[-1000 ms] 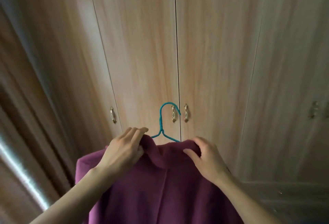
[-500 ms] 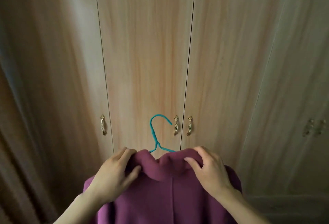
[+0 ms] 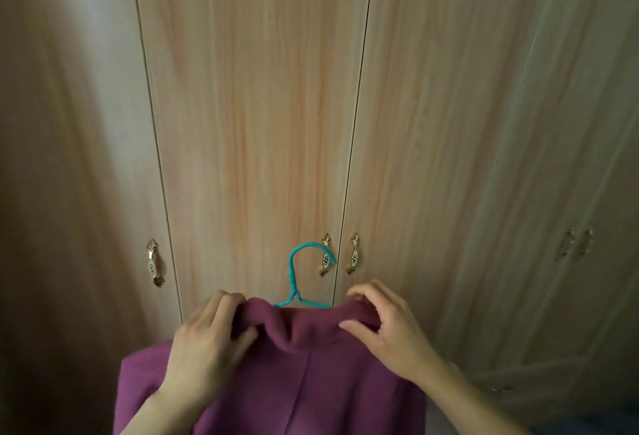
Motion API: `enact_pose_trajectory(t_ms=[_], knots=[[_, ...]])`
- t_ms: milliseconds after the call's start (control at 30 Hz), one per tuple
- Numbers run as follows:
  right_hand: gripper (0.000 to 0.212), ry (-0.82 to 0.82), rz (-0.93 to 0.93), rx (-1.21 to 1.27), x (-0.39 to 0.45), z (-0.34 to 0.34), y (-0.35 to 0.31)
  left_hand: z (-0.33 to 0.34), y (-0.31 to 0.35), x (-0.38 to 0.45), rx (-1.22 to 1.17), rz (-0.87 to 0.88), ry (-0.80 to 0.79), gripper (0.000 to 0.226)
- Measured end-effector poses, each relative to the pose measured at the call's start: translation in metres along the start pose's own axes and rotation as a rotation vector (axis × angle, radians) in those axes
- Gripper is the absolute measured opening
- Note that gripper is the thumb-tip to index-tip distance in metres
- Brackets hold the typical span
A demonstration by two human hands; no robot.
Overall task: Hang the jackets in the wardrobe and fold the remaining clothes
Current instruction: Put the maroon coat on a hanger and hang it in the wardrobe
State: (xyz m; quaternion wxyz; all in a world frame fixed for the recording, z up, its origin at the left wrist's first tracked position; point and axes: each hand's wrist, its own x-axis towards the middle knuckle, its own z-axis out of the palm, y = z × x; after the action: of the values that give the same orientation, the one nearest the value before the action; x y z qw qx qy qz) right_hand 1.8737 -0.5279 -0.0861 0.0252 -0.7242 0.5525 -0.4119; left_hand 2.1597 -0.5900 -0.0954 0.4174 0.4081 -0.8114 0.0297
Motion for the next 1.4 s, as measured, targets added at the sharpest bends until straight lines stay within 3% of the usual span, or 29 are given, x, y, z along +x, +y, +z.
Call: enact_pose_trajectory(t_ms=[100, 167, 300, 467, 567, 700, 867, 1000, 1167, 1300, 1400], knots=[[0.06, -0.104, 0.039, 0.027, 0.016, -0.003, 0.027, 0.012, 0.001, 0.012, 0.035, 0.029, 0.016, 0.032], [0.064, -0.154, 0.12, 0.07, 0.03, 0.0, 0.048, 0.017, 0.002, 0.02, 0.053, 0.034, 0.018, 0.033], [0.076, -0.109, 0.32, 0.073, 0.067, 0.016, 0.097, 0.025, 0.001, 0.038, 0.109, 0.037, 0.029, 0.033], [0.066, -0.082, 0.398, -0.068, 0.116, 0.038, 0.146, 0.042, -0.007, 0.05, 0.155, 0.005, 0.035, 0.033], [0.065, -0.097, 0.476, -0.026, 0.14, 0.053, 0.166, 0.051, -0.012, 0.053, 0.157, -0.011, 0.032, 0.033], [0.077, -0.069, 0.425, 0.055, 0.147, 0.074, 0.179, 0.061, -0.013, 0.056, 0.173, -0.02, 0.046, 0.032], [0.094, -0.109, 0.299, -0.082, 0.147, 0.081, 0.185, 0.065, -0.011, 0.052, 0.186, -0.023, 0.015, 0.033], [0.086, -0.246, 0.242, -0.243, 0.134, 0.075, 0.181, 0.07, -0.008, 0.046, 0.166, -0.031, -0.018, 0.033], [0.072, -0.164, 0.321, -0.256, 0.1, 0.061, 0.15, 0.063, -0.011, 0.041, 0.121, 0.031, -0.088, 0.033], [0.062, -0.186, 0.425, -0.239, 0.054, 0.04, 0.123, 0.057, -0.01, 0.036, 0.065, 0.127, -0.137, 0.031], [0.06, -0.158, 0.458, -0.376, 0.023, 0.019, 0.105, 0.057, -0.006, 0.031, 0.0, 0.2, -0.171, 0.03]])
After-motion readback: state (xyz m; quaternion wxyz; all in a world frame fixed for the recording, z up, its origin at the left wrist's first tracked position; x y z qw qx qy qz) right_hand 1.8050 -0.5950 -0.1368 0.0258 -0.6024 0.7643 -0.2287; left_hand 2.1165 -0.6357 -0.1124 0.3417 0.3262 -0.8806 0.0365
